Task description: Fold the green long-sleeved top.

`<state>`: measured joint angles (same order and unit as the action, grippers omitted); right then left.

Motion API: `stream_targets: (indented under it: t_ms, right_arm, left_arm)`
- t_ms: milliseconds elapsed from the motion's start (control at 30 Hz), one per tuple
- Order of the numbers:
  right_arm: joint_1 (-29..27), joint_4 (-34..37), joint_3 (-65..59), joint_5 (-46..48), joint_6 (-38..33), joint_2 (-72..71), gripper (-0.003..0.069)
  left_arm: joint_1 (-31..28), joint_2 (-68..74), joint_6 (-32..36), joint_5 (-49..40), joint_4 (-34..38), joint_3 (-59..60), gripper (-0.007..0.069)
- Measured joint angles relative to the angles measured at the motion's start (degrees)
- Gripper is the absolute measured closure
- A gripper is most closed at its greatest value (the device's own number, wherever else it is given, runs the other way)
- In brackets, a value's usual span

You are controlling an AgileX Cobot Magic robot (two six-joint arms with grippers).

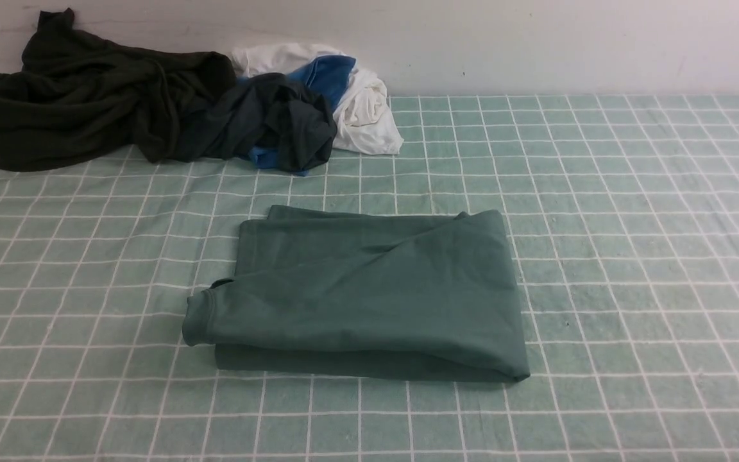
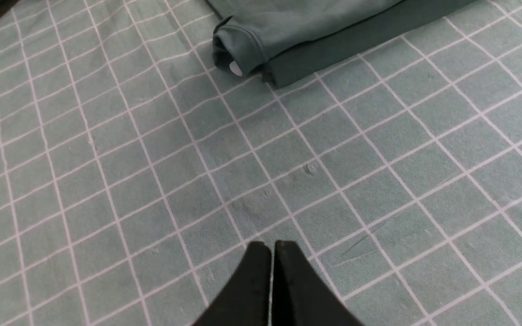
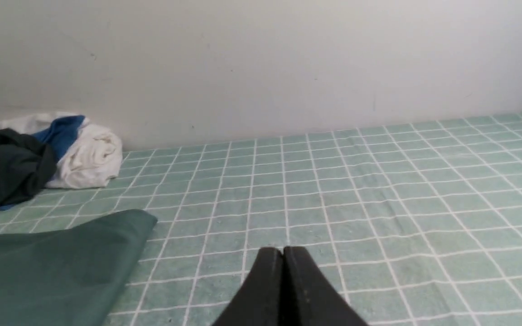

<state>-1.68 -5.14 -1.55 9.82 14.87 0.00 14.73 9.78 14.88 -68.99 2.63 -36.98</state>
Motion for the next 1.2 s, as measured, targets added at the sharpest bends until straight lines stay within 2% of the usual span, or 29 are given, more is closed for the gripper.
stream_targets:
  t_ms: [200,1200]
  right_arm:
    - [-0.71,1.62,0.12,9.96,0.0,-0.61,0.0673]
    - [-0.73,1.86,0.18,10.53,0.0,-0.61,0.0673]
  left_arm:
    - [0.0,-0.05,0.0,-0.06,0.0,0.0,0.0627]
    - [0.0,-0.05,0.0,-0.06,0.06,0.0,0.0627]
